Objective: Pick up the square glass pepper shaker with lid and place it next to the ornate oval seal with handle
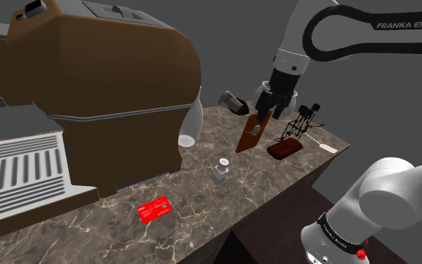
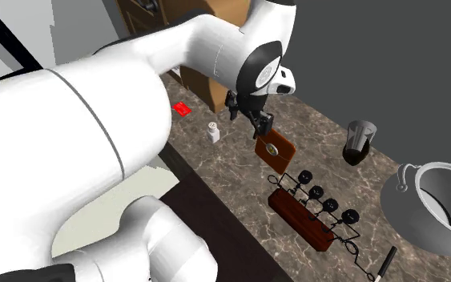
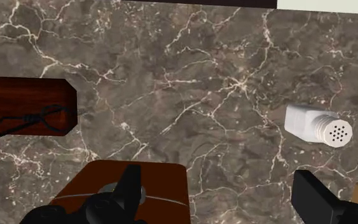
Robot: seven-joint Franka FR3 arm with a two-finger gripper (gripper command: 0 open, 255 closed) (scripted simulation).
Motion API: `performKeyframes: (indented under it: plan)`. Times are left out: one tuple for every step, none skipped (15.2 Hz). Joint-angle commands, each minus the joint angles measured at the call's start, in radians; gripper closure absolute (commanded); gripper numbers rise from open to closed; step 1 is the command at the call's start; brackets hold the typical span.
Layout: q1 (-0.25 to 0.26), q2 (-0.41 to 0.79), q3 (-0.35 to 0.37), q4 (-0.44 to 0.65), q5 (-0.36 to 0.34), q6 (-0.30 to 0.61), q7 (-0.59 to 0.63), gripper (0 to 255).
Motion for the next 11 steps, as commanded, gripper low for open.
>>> performKeyframes:
  plan:
    - [0.014,0.055,0.038,0.006,0.016,0.032,0.041,0]
    - [0.02,0.082,0.055,0.008,0.022,0.048,0.06,0]
    - [0.026,0.11,0.072,0.012,0.027,0.063,0.079,0]
    - [0.032,0.139,0.089,0.016,0.032,0.079,0.098,0]
    - [0.038,0.169,0.105,0.022,0.036,0.094,0.117,0]
    - [0.044,0.199,0.121,0.029,0.04,0.11,0.136,0]
    - [0.049,0.231,0.137,0.036,0.042,0.125,0.155,0]
    - [0.054,0.264,0.153,0.045,0.043,0.14,0.175,0]
    - [0.06,0.297,0.168,0.055,0.043,0.154,0.195,0]
    - [0.065,0.332,0.183,0.067,0.043,0.168,0.215,0]
    - [0.07,0.367,0.197,0.079,0.041,0.182,0.235,0]
